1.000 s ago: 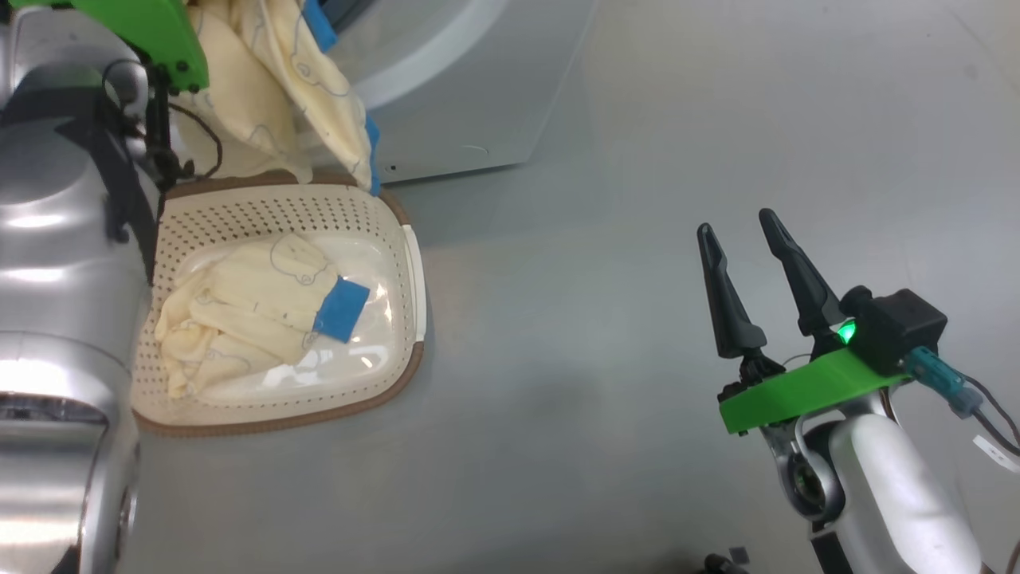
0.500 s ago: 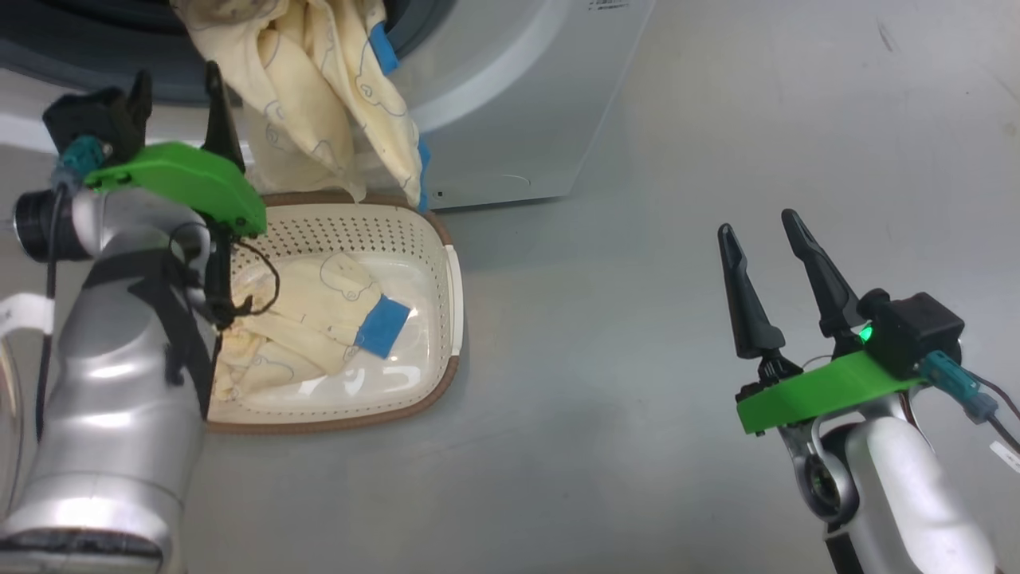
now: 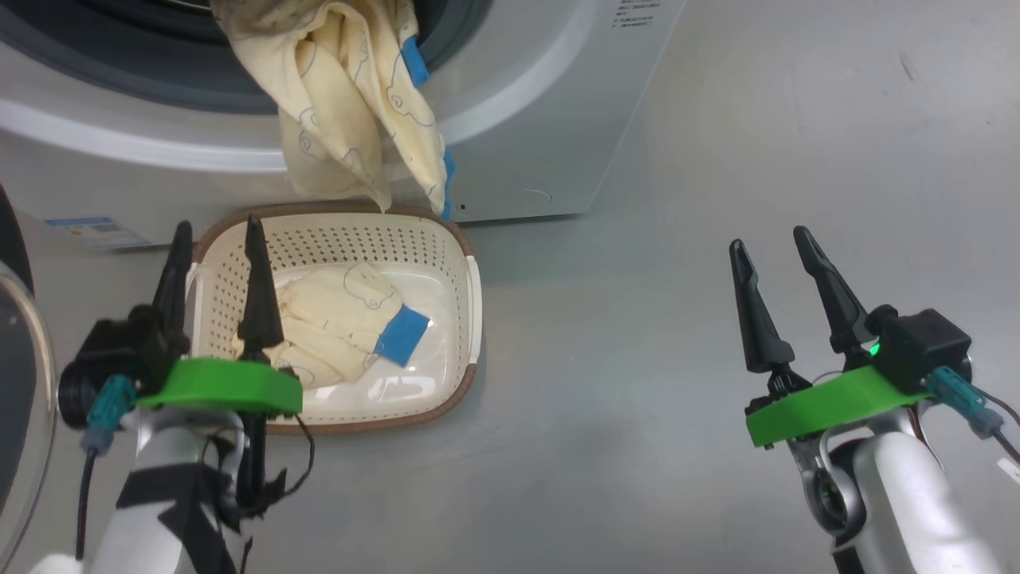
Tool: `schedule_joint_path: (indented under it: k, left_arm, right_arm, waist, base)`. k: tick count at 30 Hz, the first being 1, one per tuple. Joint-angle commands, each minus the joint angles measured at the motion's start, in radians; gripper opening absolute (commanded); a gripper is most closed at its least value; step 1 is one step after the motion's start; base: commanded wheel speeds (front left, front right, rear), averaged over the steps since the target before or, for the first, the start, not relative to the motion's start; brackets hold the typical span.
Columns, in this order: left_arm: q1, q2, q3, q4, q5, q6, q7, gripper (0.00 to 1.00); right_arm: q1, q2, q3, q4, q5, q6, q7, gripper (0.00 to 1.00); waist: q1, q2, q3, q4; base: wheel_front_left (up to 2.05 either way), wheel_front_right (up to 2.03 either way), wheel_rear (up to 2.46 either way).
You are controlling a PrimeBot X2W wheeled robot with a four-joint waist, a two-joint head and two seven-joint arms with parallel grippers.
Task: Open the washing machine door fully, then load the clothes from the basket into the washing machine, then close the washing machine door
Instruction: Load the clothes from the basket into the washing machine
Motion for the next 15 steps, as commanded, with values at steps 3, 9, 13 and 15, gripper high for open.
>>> schedule_joint_path:
  k: [3, 9, 13, 15]
  left_arm:
    - [0.109, 0.017, 0.049, -0.126, 0.031, -0.011, -0.007, 1.00]
    - [0.204, 0.011, 0.082, -0.206, 0.060, -0.021, -0.007, 1.00]
    - [0.262, 0.004, 0.115, -0.269, 0.080, -0.030, -0.007, 1.00]
    - [0.296, -0.002, 0.127, -0.295, 0.086, -0.034, -0.007, 1.00]
  right_arm:
    - [0.003, -0.009, 0.021, -0.035, -0.011, 0.004, -0.006, 1.00]
    - [0.007, -0.009, 0.026, -0.038, -0.013, 0.004, -0.006, 1.00]
    - [0.008, -0.009, 0.033, -0.042, -0.012, 0.004, -0.006, 1.00]
    - [0.011, -0.009, 0.033, -0.043, -0.011, 0.004, -0.006, 1.00]
  waist:
    - [0.0001, -0.0001, -0.004, 0.001]
    - [0.0001, -0.0001, -0.006, 0.001]
    - [0.0001, -0.0001, -0.004, -0.010]
    - [0.0001, -0.0001, -0.005, -0.017]
  base:
    - [0.00, 0.00, 0.00]
    - [0.00, 0.00, 0.00]
    - [0.00, 0.00, 0.00]
    - [0.00, 0.00, 0.00]
